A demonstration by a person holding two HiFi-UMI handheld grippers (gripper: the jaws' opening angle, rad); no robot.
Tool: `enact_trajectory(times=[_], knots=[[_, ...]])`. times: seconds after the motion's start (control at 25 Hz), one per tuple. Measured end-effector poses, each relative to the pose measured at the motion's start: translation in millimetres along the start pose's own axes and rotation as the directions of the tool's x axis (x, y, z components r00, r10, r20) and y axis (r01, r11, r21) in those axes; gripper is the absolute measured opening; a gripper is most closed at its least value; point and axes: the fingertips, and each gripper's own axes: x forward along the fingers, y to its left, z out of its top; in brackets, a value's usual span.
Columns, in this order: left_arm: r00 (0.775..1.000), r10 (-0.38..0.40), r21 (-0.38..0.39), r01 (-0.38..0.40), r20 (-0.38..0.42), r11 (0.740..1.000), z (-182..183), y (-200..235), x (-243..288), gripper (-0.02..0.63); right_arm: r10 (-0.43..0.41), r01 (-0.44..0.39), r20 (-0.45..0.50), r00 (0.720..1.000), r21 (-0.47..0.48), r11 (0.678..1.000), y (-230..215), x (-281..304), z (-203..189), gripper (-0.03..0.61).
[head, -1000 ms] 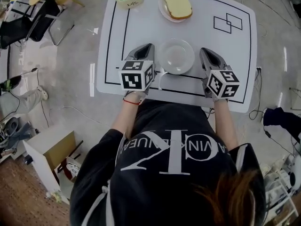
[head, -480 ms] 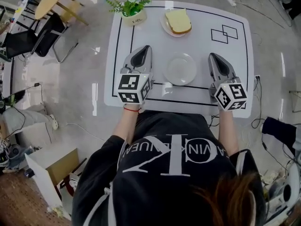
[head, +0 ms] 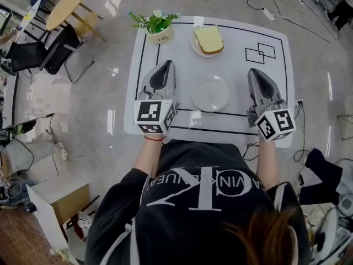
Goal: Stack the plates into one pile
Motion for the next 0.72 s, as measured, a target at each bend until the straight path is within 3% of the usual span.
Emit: enact_trajectory(times=[0.72], knots=[[0.998,0.047,0.049,-0.048,0.037,0.998,10.0,9.7,-16.1,0.009,0.024,-0.024,0.025,0.999,-0.022,0.999,4.2,-3.0,10.0,0.0]])
